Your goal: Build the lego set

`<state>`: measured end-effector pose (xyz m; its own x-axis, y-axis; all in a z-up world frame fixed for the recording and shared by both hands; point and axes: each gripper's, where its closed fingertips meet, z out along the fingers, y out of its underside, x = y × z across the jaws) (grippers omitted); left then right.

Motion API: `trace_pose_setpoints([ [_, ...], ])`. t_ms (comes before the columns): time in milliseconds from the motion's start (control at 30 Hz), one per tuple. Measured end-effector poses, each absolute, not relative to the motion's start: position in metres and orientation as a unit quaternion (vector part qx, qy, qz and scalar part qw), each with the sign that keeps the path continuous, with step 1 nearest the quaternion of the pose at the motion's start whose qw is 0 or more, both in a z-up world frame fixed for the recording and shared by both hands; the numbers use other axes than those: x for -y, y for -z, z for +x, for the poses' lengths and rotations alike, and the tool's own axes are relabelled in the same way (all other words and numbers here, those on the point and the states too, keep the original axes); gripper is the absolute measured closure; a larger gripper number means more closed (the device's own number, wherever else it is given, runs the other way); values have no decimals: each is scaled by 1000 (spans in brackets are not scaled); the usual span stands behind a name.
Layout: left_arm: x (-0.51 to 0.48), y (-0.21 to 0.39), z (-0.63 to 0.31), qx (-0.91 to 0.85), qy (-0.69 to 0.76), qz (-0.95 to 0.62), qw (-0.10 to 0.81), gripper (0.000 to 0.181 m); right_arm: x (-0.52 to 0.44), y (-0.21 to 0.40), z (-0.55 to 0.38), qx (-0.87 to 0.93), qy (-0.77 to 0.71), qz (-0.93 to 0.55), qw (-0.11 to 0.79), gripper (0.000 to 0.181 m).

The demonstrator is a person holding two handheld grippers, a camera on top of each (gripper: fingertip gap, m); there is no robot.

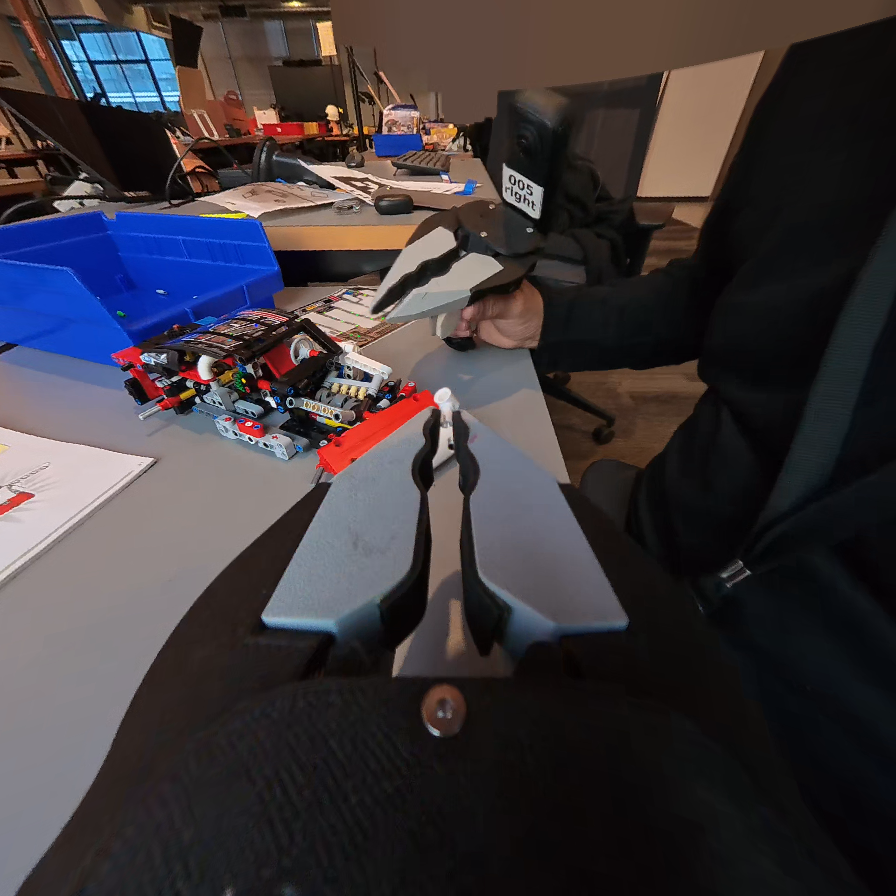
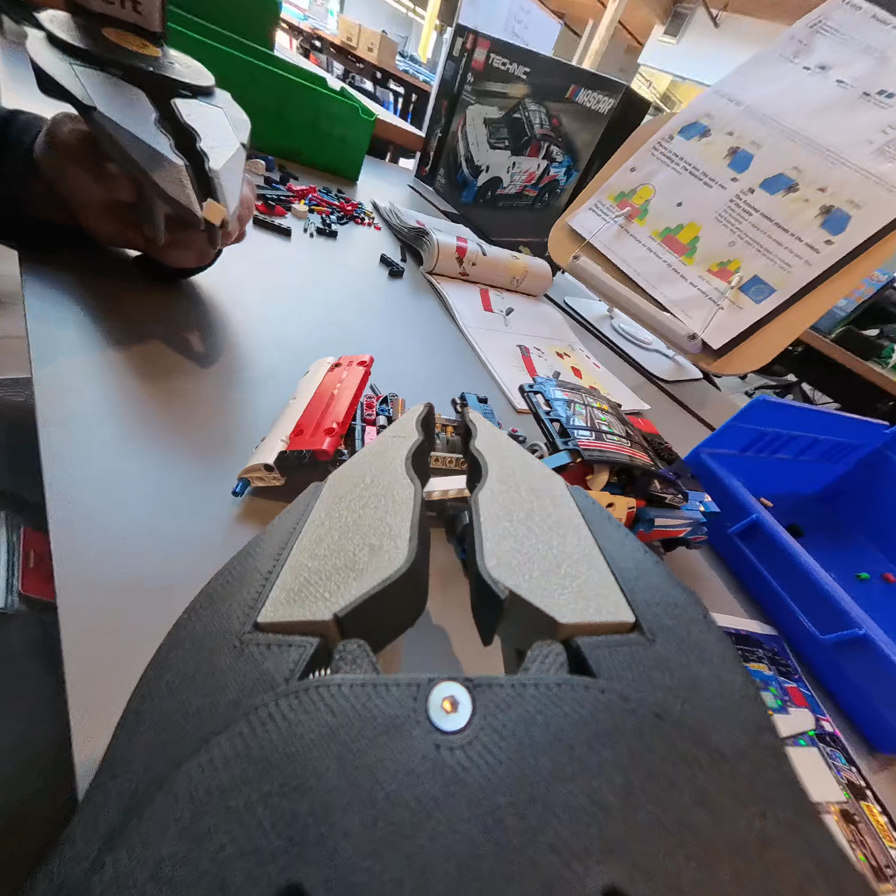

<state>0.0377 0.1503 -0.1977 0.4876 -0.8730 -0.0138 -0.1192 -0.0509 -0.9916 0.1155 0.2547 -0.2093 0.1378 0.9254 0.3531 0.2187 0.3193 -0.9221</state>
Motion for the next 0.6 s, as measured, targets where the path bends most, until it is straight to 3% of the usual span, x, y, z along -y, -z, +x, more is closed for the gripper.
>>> trace_pose_setpoints([
  [600,-151,194,35,-372,363,-641,565,179,-253,207,113,586,-284,-478,589,177],
])
